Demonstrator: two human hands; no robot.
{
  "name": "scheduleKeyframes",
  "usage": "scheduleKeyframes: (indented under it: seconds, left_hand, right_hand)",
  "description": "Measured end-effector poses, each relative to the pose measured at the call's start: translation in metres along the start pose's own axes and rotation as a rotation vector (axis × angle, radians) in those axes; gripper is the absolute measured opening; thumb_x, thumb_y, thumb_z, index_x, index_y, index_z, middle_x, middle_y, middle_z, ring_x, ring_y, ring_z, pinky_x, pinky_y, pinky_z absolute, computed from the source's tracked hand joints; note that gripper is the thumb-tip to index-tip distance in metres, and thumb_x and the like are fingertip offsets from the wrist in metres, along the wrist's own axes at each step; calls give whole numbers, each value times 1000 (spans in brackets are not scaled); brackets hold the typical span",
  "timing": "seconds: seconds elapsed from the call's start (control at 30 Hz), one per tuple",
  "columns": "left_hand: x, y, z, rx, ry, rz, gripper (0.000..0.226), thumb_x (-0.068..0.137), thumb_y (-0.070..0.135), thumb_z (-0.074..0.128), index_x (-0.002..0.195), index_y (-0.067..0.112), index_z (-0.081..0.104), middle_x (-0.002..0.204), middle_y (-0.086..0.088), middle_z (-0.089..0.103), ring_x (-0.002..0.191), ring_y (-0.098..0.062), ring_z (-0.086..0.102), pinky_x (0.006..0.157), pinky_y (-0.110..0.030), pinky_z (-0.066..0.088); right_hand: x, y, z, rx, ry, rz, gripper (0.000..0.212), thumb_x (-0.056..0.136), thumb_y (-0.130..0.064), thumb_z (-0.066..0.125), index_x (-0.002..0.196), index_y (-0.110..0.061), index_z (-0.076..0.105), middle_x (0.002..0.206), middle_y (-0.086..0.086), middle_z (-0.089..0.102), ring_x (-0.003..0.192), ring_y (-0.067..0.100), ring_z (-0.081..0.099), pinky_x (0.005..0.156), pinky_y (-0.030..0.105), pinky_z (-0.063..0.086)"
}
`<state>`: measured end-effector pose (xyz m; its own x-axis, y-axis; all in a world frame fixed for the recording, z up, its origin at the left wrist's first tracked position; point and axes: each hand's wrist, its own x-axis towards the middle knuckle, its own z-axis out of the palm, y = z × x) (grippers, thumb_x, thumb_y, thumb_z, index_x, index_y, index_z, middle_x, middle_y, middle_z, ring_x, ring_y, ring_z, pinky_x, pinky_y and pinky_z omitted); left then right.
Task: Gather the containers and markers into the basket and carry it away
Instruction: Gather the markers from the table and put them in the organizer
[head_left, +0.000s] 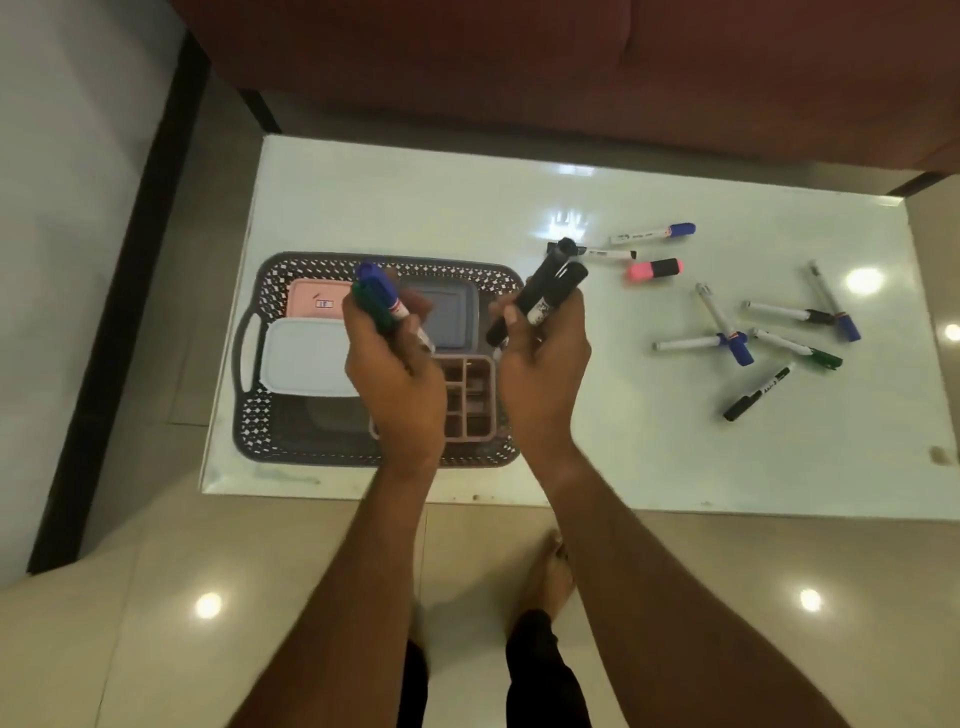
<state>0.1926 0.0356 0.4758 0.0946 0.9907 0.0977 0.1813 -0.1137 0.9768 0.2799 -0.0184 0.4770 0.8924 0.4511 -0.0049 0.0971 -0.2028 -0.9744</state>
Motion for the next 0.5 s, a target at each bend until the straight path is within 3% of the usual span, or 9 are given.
scheduleKeyframes:
  seconds: [0.07,0.13,0.23,0.37,0.5]
  left_hand:
    - [2,-14,-15,-17,-20,-24,30,101,1,51,126,18,55,102,-1,73,97,-16,72,88,-45,61]
    - [2,-24,-23,-10,-46,-51,33,98,-3,51,125,15,56,102,-4,72,99,-20,71,93,-55,57]
    - [2,-37,-33,-7,-70,-109,36,94,-7,50,125,11,56,103,-7,72,106,-22,70,101,-56,53]
    - [0,-48,-36,-27,-77,-199,40,93,-11,51,128,7,56,105,-6,72,108,-23,69,103,-56,51]
    - [2,-60,-39,-64,-105,-272,42,90,-4,52,129,11,56,107,-4,70,111,-31,67,99,-69,47]
  right_hand:
    - [-13,8,6,17,17,24,24,99,-6,61,114,-22,52,100,-3,77,96,12,74,87,35,61]
    - [-21,16,8,4,33,55,24,99,-6,61,115,-22,52,101,-3,77,97,13,75,90,40,61]
    - [-33,26,15,-29,61,72,26,99,-8,62,116,-25,51,102,-3,76,97,12,74,89,36,61]
    - [-39,32,21,-86,108,79,29,100,-10,64,119,-26,49,106,-3,73,90,-2,69,84,19,59]
    - [-44,37,29,-114,112,89,33,99,-9,65,119,-28,48,108,-3,73,98,16,72,88,27,59]
